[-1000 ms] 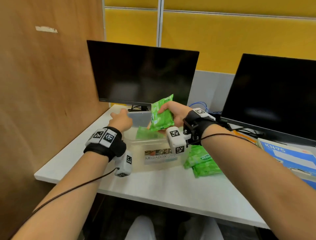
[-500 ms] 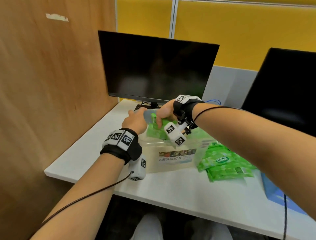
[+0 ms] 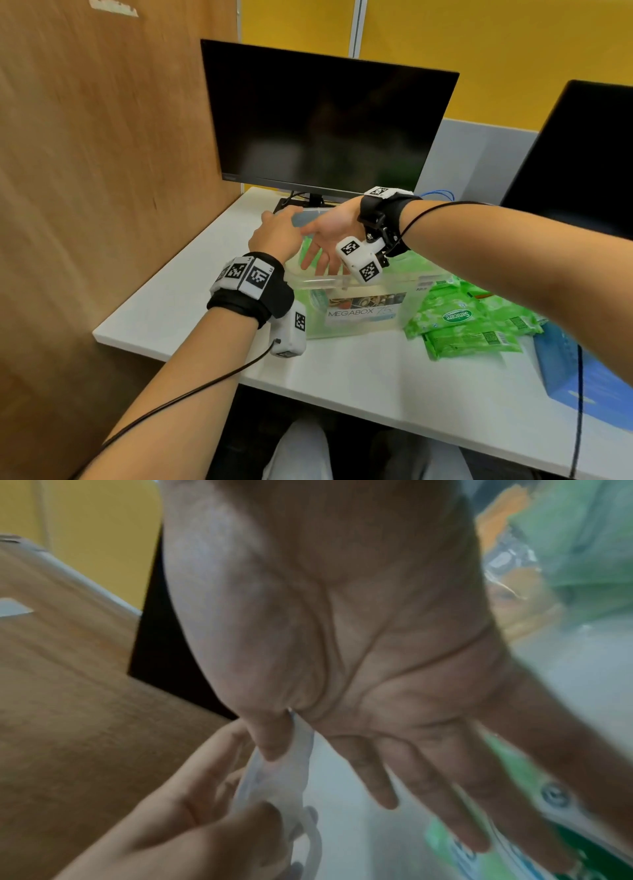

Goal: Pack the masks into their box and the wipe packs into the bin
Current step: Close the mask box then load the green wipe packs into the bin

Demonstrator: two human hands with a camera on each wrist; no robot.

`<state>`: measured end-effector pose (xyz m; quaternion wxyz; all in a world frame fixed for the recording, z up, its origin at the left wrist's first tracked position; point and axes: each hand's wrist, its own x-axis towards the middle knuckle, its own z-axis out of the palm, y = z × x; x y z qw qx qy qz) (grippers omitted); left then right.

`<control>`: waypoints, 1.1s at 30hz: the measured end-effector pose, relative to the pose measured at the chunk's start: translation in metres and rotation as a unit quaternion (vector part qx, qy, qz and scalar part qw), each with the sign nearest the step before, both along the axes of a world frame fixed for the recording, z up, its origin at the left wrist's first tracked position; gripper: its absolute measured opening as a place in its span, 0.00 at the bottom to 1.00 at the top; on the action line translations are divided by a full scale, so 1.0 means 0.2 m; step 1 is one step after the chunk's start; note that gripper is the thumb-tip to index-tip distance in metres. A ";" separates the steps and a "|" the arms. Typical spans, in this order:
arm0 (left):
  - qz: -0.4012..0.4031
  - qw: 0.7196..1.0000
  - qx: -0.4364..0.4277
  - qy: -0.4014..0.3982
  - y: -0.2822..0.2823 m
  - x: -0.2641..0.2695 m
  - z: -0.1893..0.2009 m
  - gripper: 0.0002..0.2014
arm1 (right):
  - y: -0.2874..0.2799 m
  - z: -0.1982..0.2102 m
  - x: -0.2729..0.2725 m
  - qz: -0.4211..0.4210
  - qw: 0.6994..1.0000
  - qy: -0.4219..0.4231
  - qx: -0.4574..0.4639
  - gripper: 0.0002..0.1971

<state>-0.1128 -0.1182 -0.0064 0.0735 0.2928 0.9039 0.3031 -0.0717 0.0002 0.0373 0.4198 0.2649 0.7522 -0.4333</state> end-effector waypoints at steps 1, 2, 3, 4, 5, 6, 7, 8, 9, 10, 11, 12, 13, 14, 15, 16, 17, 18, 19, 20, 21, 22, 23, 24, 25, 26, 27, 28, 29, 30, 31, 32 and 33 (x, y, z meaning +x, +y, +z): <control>0.008 1.000 0.001 0.000 0.00 0.00 0.00 0.27 | 0.00 0.02 0.00 -0.011 1.000 0.017 -0.019 0.40; 0.022 1.000 0.003 0.000 -0.01 0.00 0.00 0.28 | 0.02 0.04 0.02 -0.028 0.998 0.046 -0.038 0.39; 0.040 0.999 0.008 0.000 -0.02 0.00 -0.01 0.28 | 0.04 0.07 0.04 -0.046 0.995 0.081 -0.046 0.36; 0.061 0.998 0.011 0.000 -0.03 -0.01 -0.01 0.28 | 0.07 0.11 0.07 -0.062 0.990 0.123 -0.037 0.33; 0.080 0.997 0.010 0.000 -0.05 -0.01 -0.03 0.29 | 0.10 0.14 0.12 -0.079 0.983 0.165 -0.017 0.29; 0.095 0.995 0.005 -0.002 -0.06 -0.01 -0.04 0.30 | 0.14 0.17 0.17 -0.105 0.973 0.207 0.005 0.25; 0.102 0.995 0.002 -0.007 -0.07 -0.02 -0.05 0.30 | 0.19 0.19 0.23 -0.143 0.958 0.249 0.016 0.20; 0.100 0.995 0.006 -0.014 -0.07 -0.02 -0.06 0.31 | 0.24 0.20 0.29 -0.187 0.939 0.290 0.017 0.16; 0.092 0.995 0.017 -0.020 -0.07 -0.03 -0.05 0.31 | 0.28 0.21 0.35 -0.221 0.919 0.326 0.020 0.13; 0.082 0.996 0.030 -0.024 -0.06 -0.03 -0.04 0.30 | 0.32 0.20 0.41 -0.238 0.903 0.355 0.042 0.11; 0.074 0.996 0.038 -0.028 -0.06 -0.04 -0.03 0.30 | 0.34 0.20 0.47 -0.244 0.889 0.378 0.081 0.11; 0.070 0.996 0.042 -0.032 -0.05 -0.05 -0.02 0.29 | 0.36 0.18 0.52 -0.245 0.874 0.402 0.118 0.11; 0.068 0.996 0.043 -0.034 -0.05 -0.05 -0.01 0.29 | 0.37 0.17 0.57 -0.245 0.858 0.427 0.149 0.10; 0.068 0.996 0.040 -0.033 -0.05 -0.06 0.00 0.29 | 0.38 0.15 0.61 -0.244 0.843 0.446 0.176 0.10; 0.067 0.997 0.034 -0.029 -0.05 -0.07 0.00 0.30 | 0.39 0.13 0.65 -0.236 0.832 0.454 0.215 0.10; 0.067 0.997 0.029 -0.024 -0.06 -0.09 -0.01 0.31 | 0.40 0.10 0.68 -0.215 0.826 0.446 0.269 0.11; 0.068 0.997 0.030 -0.022 -0.08 -0.11 -0.01 0.32 | 0.40 0.08 0.71 -0.185 0.829 0.420 0.320 0.14; 0.071 0.997 0.031 -0.020 -0.09 -0.13 -0.01 0.33 | 0.39 0.06 0.73 -0.158 0.836 0.390 0.351 0.16; 0.075 0.996 0.033 -0.018 -0.10 -0.15 0.00 0.34 | 0.39 0.03 0.75 -0.143 0.846 0.366 0.361 0.18; 0.081 0.996 0.030 -0.012 -0.10 -0.15 0.00 0.34 | 0.39 0.01 0.76 -0.143 0.856 0.348 0.354 0.20; 0.089 0.996 0.027 -0.005 -0.10 -0.14 0.00 0.34 | 0.38 -0.02 0.77 -0.141 0.866 0.327 0.352 0.24; 0.097 0.995 0.023 0.005 -0.10 -0.13 0.01 0.35 | 0.39 -0.06 0.77 -0.139 0.876 0.301 0.349 0.27; 0.103 0.994 0.020 0.018 -0.10 -0.12 0.01 0.35 | 0.39 -0.09 0.77 -0.123 0.884 0.269 0.362 0.28; 0.108 0.994 0.016 0.027 -0.11 -0.11 0.01 0.35 | 0.41 -0.14 0.77 -0.104 0.887 0.236 0.384 0.27; 0.109 0.993 0.014 0.033 -0.11 -0.10 0.00 0.35 | 0.44 -0.19 0.77 -0.085 0.882 0.208 0.413 0.27; 0.109 0.993 0.012 0.035 -0.11 -0.10 0.00 0.35 | 0.47 -0.26 0.77 -0.097 0.880 0.191 0.424 0.28; 0.110 0.993 0.011 0.035 -0.11 -0.09 0.00 0.35 | 0.47 -0.32 0.78 -0.117 0.885 0.184 0.412 0.32; 0.111 0.993 0.012 0.030 -0.11 -0.09 0.00 0.35 | 0.48 -0.38 0.77 -0.138 0.887 0.191 0.397 0.37; 0.112 0.993 0.016 0.023 -0.11 -0.08 0.00 0.35 | 0.48 -0.44 0.77 -0.153 0.885 0.207 0.387 0.42; 0.112 0.993 0.020 0.013 -0.11 -0.07 0.00 0.35 | 0.49 -0.49 0.76 -0.177 0.878 0.226 0.383 0.46; 0.109 0.994 0.024 0.005 -0.12 -0.06 0.01 0.34 | 0.49 -0.52 0.75 -0.205 0.868 0.246 0.379 0.48; 0.102 0.994 0.030 -0.003 -0.13 -0.05 0.01 0.34 | 0.51 -0.55 0.74 -0.253 0.859 0.262 0.359 0.49; 0.095 0.995 0.036 -0.010 -0.14 -0.05 0.00 0.33 | 0.52 -0.56 0.74 -0.305 0.852 0.276 0.324 0.48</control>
